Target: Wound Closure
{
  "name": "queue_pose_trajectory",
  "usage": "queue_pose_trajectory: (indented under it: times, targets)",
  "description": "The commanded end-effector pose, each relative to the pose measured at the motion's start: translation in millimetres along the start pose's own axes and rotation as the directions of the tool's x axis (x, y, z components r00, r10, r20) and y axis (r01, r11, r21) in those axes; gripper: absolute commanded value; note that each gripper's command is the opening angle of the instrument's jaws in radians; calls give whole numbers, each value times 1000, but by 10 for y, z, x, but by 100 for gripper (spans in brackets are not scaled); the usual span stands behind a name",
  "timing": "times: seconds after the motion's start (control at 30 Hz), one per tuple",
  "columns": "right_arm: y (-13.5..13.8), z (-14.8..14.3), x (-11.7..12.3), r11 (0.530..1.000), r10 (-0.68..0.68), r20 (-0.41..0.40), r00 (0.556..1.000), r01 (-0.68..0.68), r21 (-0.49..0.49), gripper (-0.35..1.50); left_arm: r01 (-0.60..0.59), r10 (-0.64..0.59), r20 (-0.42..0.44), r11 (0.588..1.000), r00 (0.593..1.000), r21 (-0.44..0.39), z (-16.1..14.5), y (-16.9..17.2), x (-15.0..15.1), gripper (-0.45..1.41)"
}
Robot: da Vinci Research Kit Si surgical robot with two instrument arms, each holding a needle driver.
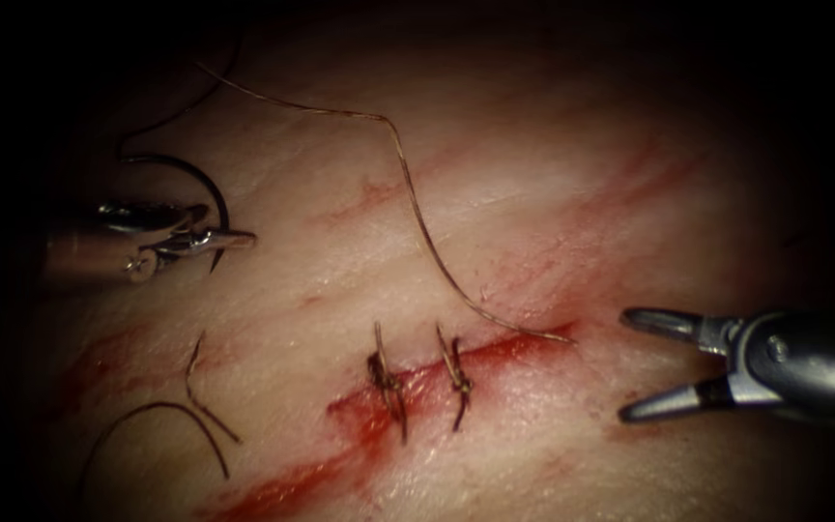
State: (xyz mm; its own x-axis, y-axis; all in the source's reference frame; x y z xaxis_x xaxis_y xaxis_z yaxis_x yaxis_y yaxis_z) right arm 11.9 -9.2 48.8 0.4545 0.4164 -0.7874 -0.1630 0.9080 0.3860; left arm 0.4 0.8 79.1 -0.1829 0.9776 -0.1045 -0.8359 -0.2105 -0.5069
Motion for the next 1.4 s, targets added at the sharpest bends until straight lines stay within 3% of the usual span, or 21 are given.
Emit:
queue_pose_trajectory:
  times: [0.03, 0.4, 0.67, 0.73, 0.77, 0.8, 0.83, 0.87, 1.13, 1.4]
  targets:
    - [-5, 11, -3, 1000, 1, -3, 1000, -1, 2, 99, 42, -42, 0, 999, 999, 0, 11, 0, -3, 83]
    - [-8, 11, -3, 1000, 0, -3, 1000, 0, 1, 103, 80, -79, 14, 997, 997, -19, 26, -11, 1, 86]
    - [-8, 11, -2, 1000, 2, -6, 1000, -2, -1, 103, 92, -89, 48, 993, 995, -73, 46, -16, -5, 62]
    - [-7, 11, -2, 1000, 2, -6, 1000, -2, -1, 103, 97, -94, 51, 992, 994, -76, 47, -16, -5, 49]
    - [-7, 11, -2, 1000, 2, -6, 1000, -2, -1, 103, 97, -93, 51, 992, 994, -76, 46, -16, -5, 32]
    - [-7, 11, -2, 1000, 3, -8, 1000, -3, -2, 103, 97, -93, 52, 992, 994, -77, 45, -16, -5, 9]
    - [-6, 11, -2, 1000, 4, -11, 1000, -4, -3, 103, 97, -92, 56, 992, 994, -80, 41, -16, -5, -35]
    - [-6, 11, -1, 1000, 4, -13, 1000, -4, -5, 103, 97, -92, 58, 992, 994, -81, 39, -16, -5, -45]
    - [-5, 14, 0, 1000, 6, -18, 1000, -7, -10, 103, 110, -109, 38, 993, 993, -42, 8, -6, -4, -45]
    - [-15, 18, 10, 1000, 13, -45, 999, -14, -26, 103, 54, -56, -39, 997, 998, -60, -64, 41, 10, -45]
